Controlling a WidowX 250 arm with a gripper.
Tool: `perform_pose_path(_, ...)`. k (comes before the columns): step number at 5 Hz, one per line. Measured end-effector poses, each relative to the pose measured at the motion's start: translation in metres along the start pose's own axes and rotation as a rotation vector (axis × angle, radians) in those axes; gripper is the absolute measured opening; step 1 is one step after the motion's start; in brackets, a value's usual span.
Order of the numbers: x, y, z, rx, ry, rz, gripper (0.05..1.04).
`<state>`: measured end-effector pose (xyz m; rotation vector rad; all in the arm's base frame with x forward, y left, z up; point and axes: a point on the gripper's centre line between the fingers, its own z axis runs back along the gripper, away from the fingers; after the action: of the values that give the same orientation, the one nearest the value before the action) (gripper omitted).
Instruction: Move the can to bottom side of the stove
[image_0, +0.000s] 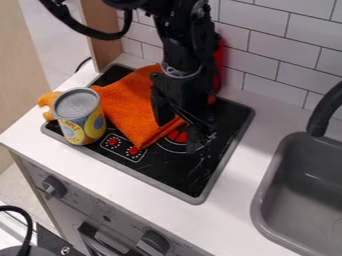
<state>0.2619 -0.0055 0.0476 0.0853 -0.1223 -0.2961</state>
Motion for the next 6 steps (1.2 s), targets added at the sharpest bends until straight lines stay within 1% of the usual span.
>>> perform_pose_path(1, -0.003, -0.003, -0.004, -0.011, 0.017, 0.002, 0.998)
perform_pose_path(2, -0.010, 0.025, -0.005, -0.041, 0.012, 0.139, 0.998)
perform_pose_path(3, -0.013, 0.059, -0.007, -0.005, -0.052, 0.233, 0.998)
perform_pose_path(4, -0.014, 0.081, -0.005, 0.021, -0.097, 0.292, 0.998)
perform_pose_path(5, -0.014, 0.120, 0.008, 0.067, -0.147, 0.411, 0.998)
perform_pose_path(6, -0.007, 0.152, 0.020, 0.072, -0.197, 0.448, 0.998)
